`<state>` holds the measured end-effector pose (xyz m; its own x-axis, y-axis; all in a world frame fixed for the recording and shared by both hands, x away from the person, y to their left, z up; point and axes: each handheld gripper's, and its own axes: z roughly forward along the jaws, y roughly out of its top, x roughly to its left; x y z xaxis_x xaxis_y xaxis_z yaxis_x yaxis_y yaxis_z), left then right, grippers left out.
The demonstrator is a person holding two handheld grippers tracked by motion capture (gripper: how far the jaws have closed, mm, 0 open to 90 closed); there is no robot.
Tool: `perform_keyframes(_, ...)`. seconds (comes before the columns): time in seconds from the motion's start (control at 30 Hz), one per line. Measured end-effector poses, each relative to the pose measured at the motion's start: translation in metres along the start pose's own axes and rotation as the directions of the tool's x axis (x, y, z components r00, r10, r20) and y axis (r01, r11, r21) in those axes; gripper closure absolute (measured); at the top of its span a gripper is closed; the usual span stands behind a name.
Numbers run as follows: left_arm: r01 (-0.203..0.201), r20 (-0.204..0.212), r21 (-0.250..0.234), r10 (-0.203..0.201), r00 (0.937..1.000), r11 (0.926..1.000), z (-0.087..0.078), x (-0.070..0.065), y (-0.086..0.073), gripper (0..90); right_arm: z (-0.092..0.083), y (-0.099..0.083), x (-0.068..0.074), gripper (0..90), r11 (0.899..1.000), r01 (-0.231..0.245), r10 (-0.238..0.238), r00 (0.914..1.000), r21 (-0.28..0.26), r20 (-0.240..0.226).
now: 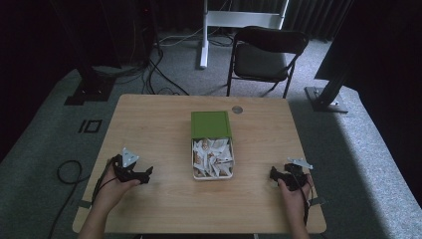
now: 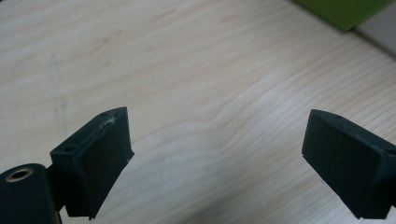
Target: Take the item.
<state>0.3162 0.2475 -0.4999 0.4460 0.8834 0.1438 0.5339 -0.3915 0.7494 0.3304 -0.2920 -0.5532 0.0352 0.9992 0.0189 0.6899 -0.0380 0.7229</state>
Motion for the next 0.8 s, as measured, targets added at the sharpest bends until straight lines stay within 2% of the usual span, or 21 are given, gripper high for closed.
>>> perform_keyframes(0.1, -0.013, 0.003, -0.009, 0.013, 0.9999, 0.9999, 0.0, -0.003, 0.007, 8.9, 0.0, 0.0, 0.0, 10.9, 1.0, 0.0, 0.0, 1.0, 0.0, 0.0)
perform_keyframes(0.23, -0.043, 0.018, -0.038, 0.044, 0.9989, 0.9983, -0.002, -0.009, 0.024, 8.9, 0.0, 0.0, 0.0, 10.9, 1.0, 0.0, 0.0, 1.0, 0.0, 0.0)
perform_keyframes(0.37, -0.055, 0.023, -0.058, 0.056, 0.9981, 0.9968, -0.003, -0.013, 0.034, 8.9, 0.0, 0.0, 0.0, 10.9, 1.0, 0.0, 0.0, 1.0, 0.0, 0.0)
perform_keyframes(0.5, -0.08, 0.052, -0.079, 0.084, 0.9951, 0.9936, -0.003, -0.022, 0.048, 8.9, 0.0, 0.0, 0.0, 11.0, 1.0, 0.0, 0.0, 1.0, 0.0, -0.001)
perform_keyframes(0.57, -0.093, 0.052, -0.088, 0.097, 0.9939, 0.9918, -0.003, -0.025, 0.054, 8.9, 0.0, 0.0, 0.0, 11.0, 1.0, 0.002, -0.002, 1.0, 0.0, -0.003)
perform_keyframes(0.8, -0.104, 0.086, -0.119, 0.115, 0.9896, 0.9873, -0.005, -0.035, 0.07, 8.9, 0.0, 0.0, -0.001, 11.0, 1.0, 0.007, -0.007, 1.0, 0.0, -0.006)
